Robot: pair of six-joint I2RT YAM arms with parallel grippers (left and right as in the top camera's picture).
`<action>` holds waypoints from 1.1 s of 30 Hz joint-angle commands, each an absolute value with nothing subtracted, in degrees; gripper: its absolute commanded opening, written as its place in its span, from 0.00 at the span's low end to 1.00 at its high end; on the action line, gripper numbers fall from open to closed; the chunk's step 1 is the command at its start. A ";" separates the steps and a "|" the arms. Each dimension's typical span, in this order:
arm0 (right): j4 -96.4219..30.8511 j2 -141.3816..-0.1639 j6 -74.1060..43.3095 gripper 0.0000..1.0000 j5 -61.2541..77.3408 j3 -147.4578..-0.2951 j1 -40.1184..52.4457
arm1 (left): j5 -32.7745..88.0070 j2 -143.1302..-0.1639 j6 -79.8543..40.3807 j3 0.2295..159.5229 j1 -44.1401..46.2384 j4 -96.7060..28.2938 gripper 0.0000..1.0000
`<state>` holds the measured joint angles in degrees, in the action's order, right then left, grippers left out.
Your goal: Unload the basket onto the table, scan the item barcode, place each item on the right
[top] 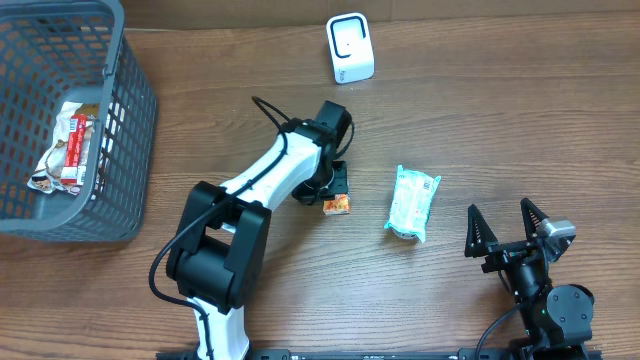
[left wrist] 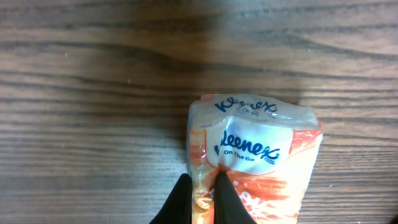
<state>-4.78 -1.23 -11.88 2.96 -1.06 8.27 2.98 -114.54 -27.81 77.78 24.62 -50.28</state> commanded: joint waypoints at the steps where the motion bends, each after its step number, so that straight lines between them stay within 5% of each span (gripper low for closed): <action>1: -4.64 -1.15 -12.03 1.00 2.61 -0.47 8.01 | 3.92 -116.16 -23.97 73.95 21.93 -47.99 0.04; 7: -4.64 -1.15 -12.03 1.00 2.61 -0.47 8.01 | 11.25 -116.16 -21.80 67.70 18.65 -40.99 0.04; 23: -4.64 -1.15 -12.03 1.00 2.61 -0.47 8.01 | -3.46 -115.83 -25.50 64.84 14.57 -44.56 0.04; 33: -4.64 -1.15 -12.03 1.00 2.61 -0.47 8.01 | -1.76 -110.45 -25.32 66.50 14.55 -44.82 0.05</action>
